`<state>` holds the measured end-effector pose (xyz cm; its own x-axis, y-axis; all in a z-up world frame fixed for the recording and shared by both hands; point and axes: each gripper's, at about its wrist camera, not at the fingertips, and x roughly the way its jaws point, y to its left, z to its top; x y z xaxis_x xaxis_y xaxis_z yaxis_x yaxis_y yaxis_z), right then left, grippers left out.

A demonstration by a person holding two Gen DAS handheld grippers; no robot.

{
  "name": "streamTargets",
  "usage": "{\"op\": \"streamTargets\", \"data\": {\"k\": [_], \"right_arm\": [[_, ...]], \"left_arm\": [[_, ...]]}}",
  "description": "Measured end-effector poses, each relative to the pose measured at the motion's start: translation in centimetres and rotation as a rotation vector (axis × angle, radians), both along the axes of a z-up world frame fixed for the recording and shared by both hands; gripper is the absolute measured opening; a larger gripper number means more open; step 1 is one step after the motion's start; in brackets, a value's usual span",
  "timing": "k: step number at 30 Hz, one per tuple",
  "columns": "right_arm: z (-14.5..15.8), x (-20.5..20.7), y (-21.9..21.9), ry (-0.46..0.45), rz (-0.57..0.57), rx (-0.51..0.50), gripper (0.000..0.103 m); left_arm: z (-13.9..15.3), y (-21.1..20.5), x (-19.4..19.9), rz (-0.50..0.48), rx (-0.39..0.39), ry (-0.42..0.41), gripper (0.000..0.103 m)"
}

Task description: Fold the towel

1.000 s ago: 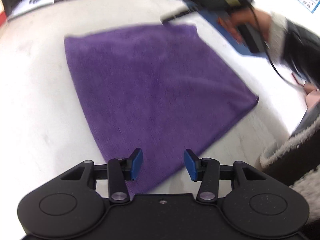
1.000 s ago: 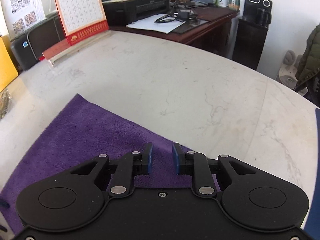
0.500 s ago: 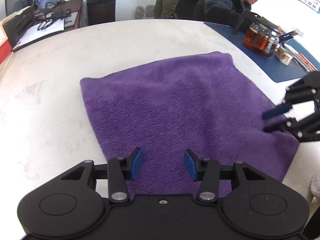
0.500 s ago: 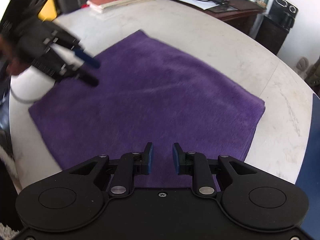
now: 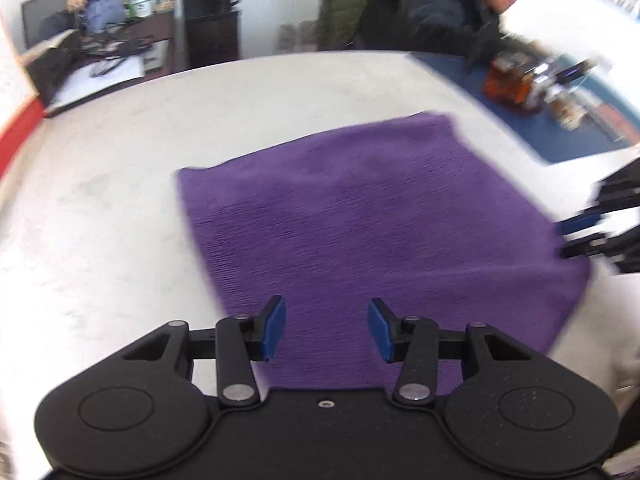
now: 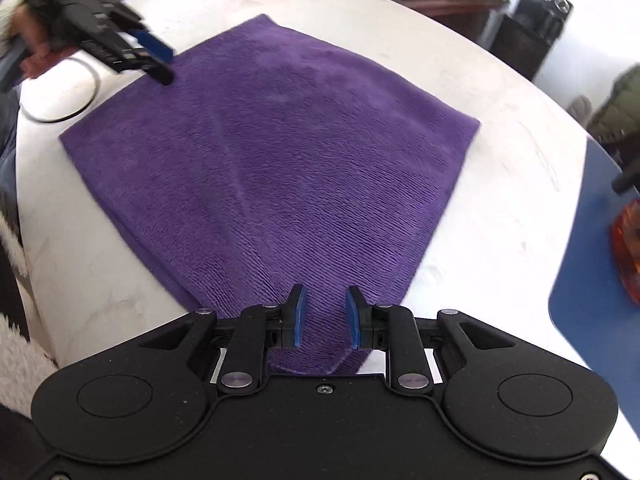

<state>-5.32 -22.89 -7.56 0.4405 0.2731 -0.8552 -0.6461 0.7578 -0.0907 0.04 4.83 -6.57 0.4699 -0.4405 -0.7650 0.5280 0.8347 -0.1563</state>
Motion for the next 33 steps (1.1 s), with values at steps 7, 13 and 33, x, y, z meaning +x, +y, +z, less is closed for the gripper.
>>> {"op": "streamTargets", "data": {"k": [7, 13, 33], "right_arm": [[0.7, 2.8, 1.8, -0.042, -0.010, 0.108, 0.025], [-1.0, 6.8, 3.2, -0.036, -0.016, 0.094, 0.025], [-1.2, 7.5, 1.5, -0.005, -0.018, 0.125, 0.027]], "left_arm": [[-1.4, -5.4, 0.7, -0.083, 0.012, -0.023, 0.043], [-2.8, -5.3, 1.1, -0.066, -0.039, 0.069, 0.043], [-2.2, -2.2, -3.6, -0.003, 0.000, 0.107, 0.047]]}}
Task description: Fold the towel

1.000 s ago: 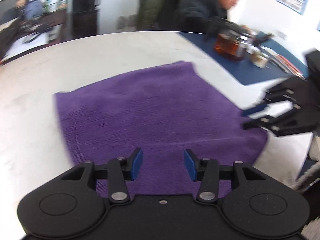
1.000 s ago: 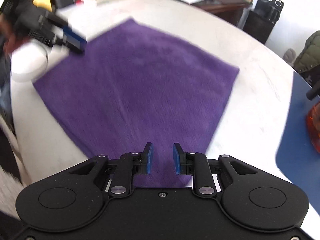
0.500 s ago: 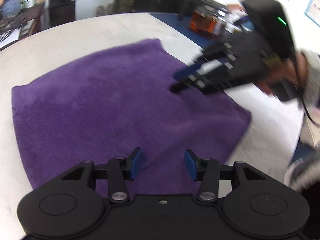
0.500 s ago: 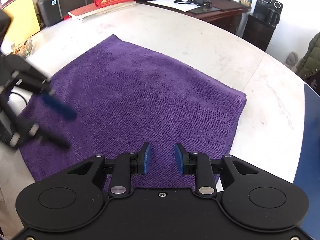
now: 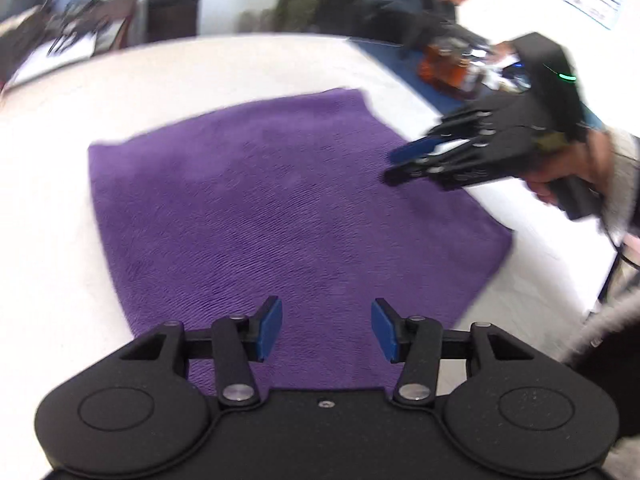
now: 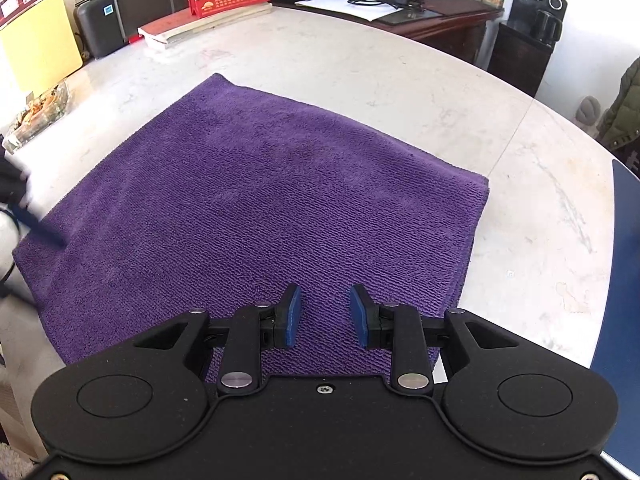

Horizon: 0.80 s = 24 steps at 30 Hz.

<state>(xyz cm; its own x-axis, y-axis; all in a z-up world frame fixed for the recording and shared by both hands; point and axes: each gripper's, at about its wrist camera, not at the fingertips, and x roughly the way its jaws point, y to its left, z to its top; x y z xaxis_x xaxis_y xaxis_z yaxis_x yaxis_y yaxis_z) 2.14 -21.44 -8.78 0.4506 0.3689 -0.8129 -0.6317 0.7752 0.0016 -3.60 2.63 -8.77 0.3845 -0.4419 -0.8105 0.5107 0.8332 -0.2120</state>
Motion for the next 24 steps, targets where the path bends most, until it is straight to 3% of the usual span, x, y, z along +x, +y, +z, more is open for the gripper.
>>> {"op": "streamTargets", "data": {"k": [7, 10, 14, 19, 24], "right_arm": [[0.1, 0.1, 0.0, 0.005, 0.006, -0.006, 0.027], [0.4, 0.4, 0.1, 0.017, 0.012, -0.010, 0.027], [2.3, 1.0, 0.7, -0.028, 0.062, 0.052, 0.027], [3.1, 3.3, 5.7, -0.103, 0.217, 0.101, 0.032], [1.1, 6.5, 8.8, -0.102, 0.274, 0.099, 0.032]], "left_arm": [[0.3, 1.4, -3.7, -0.087, -0.006, 0.125, 0.047], [1.2, 1.7, -3.3, -0.056, 0.002, 0.075, 0.047], [2.2, 1.9, 0.5, 0.048, -0.050, -0.027, 0.047], [1.2, 0.4, 7.4, 0.118, -0.009, -0.106, 0.047], [0.0, 0.8, 11.4, 0.165, 0.015, -0.088, 0.047]]}}
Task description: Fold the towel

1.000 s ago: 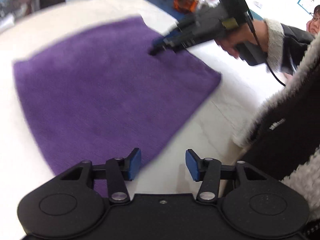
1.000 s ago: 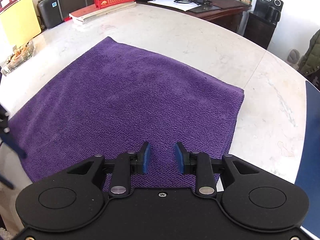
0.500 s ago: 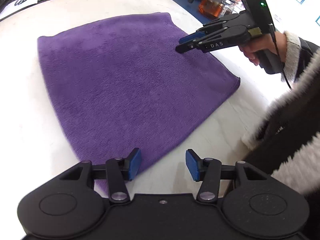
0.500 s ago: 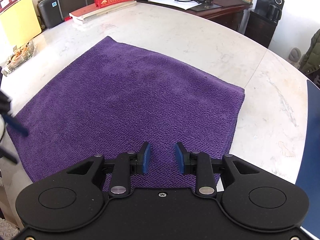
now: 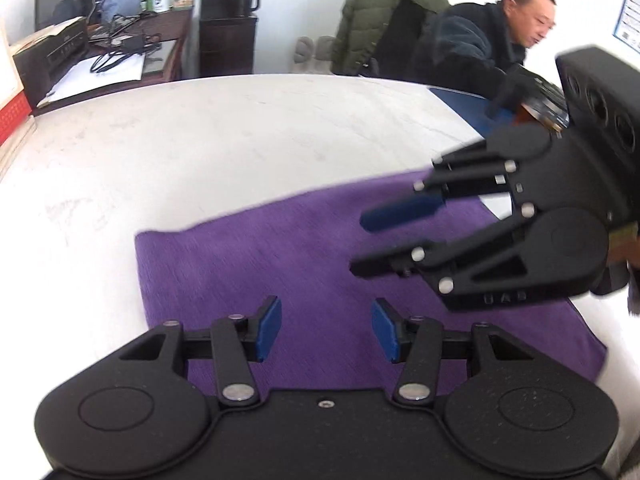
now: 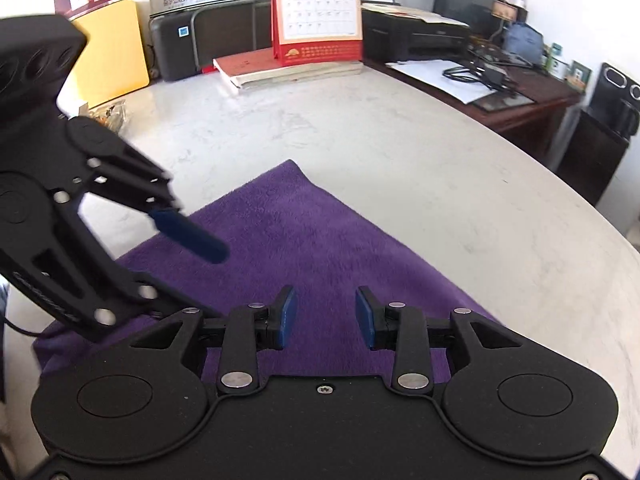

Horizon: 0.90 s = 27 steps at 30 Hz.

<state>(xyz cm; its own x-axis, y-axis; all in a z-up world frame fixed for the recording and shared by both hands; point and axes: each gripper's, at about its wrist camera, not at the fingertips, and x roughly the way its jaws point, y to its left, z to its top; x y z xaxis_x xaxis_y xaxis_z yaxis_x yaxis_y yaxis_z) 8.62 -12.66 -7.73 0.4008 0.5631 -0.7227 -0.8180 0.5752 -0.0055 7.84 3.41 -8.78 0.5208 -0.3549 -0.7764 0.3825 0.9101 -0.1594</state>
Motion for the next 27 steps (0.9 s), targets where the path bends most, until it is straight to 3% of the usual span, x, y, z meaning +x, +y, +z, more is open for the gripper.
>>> {"op": "streamTargets", "data": {"k": [5, 10, 12, 14, 17, 20, 23, 27], "right_arm": [[-1.6, 3.0, -3.1, 0.036, -0.095, -0.001, 0.032], [-1.4, 5.5, -10.8, 0.054, -0.346, 0.038, 0.031], [-0.9, 6.0, -12.5, 0.055, -0.426, 0.052, 0.028], [-0.3, 5.5, -12.3, 0.031, -0.423, 0.071, 0.029], [0.0, 4.7, -9.3, 0.035, -0.322, 0.106, 0.029], [-0.7, 3.7, -6.4, 0.039, -0.231, 0.080, 0.027], [-1.2, 3.3, -7.0, 0.035, -0.254, 0.038, 0.027], [-1.1, 2.1, -11.6, 0.033, -0.364, -0.013, 0.028]], "left_arm": [[0.6, 1.7, -0.6, -0.022, -0.003, 0.014, 0.049], [1.3, 2.2, 0.2, -0.018, -0.001, 0.040, 0.049], [1.9, 2.2, 1.3, -0.019, -0.005, 0.011, 0.049], [2.0, 1.9, 2.8, -0.017, -0.007, -0.011, 0.049], [1.5, 1.8, 4.5, -0.001, 0.022, 0.010, 0.049], [0.9, 2.6, 3.6, 0.008, 0.058, 0.025, 0.049], [0.8, 4.1, 1.0, 0.021, 0.090, 0.040, 0.049], [0.8, 6.2, -3.5, 0.044, 0.153, 0.088, 0.049]]}}
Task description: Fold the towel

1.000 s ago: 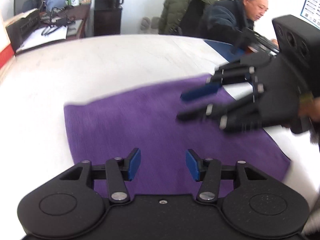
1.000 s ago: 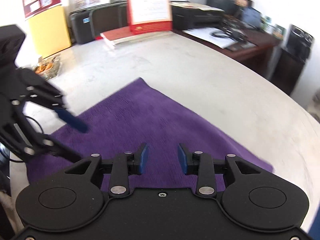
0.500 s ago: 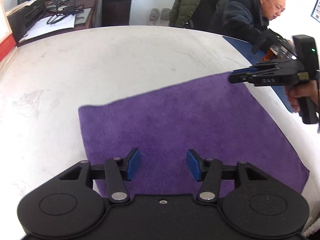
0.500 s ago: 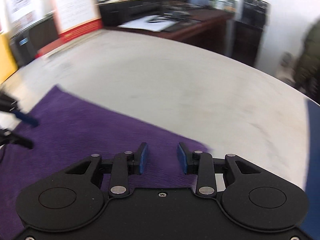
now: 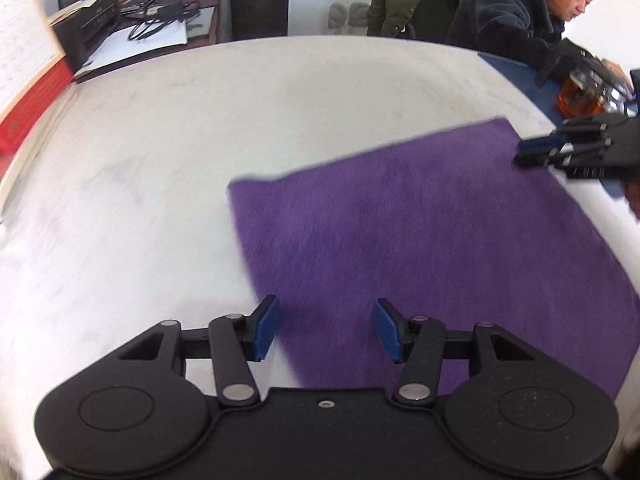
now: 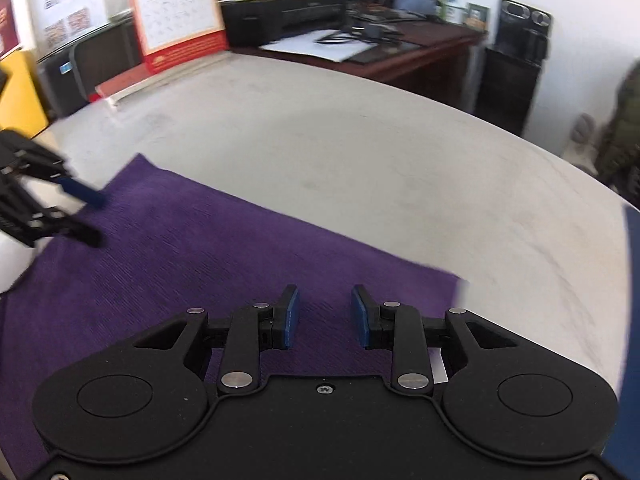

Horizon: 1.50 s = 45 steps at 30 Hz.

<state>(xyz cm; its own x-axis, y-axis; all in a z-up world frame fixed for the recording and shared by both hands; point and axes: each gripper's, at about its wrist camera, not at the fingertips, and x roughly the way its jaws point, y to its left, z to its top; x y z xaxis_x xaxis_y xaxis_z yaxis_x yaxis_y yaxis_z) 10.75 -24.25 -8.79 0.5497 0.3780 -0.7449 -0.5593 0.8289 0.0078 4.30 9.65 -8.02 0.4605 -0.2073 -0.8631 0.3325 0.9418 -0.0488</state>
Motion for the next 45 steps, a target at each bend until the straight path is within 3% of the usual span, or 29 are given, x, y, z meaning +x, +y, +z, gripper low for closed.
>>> {"op": "streamTargets", "data": {"k": [5, 12, 15, 22, 34, 40, 45], "right_arm": [[1.4, -3.1, -3.8, 0.004, -0.098, -0.014, 0.028], [2.8, -9.9, -4.8, 0.044, -0.130, 0.087, 0.032], [2.7, -12.7, -5.2, 0.083, -0.152, 0.129, 0.034], [1.8, -16.9, -6.4, 0.100, -0.189, 0.169, 0.034], [1.5, -18.7, -7.7, 0.056, -0.187, 0.182, 0.036], [1.6, -18.9, -7.3, 0.043, -0.166, 0.168, 0.036], [1.8, -19.0, -6.8, 0.038, -0.162, 0.146, 0.036]], "left_arm": [[0.9, 1.2, -5.8, 0.054, -0.020, 0.036, 0.049], [1.5, 0.5, -11.8, 0.157, -0.139, 0.086, 0.050], [1.2, -0.4, -13.1, 0.173, -0.128, 0.096, 0.050], [0.4, -1.9, -14.3, 0.248, -0.092, 0.090, 0.050], [0.3, -3.2, -14.2, 0.308, -0.043, 0.062, 0.051], [0.3, -3.8, -14.0, 0.300, -0.026, 0.053, 0.040], [0.2, -3.2, -13.7, 0.295, -0.087, 0.077, 0.015]]}}
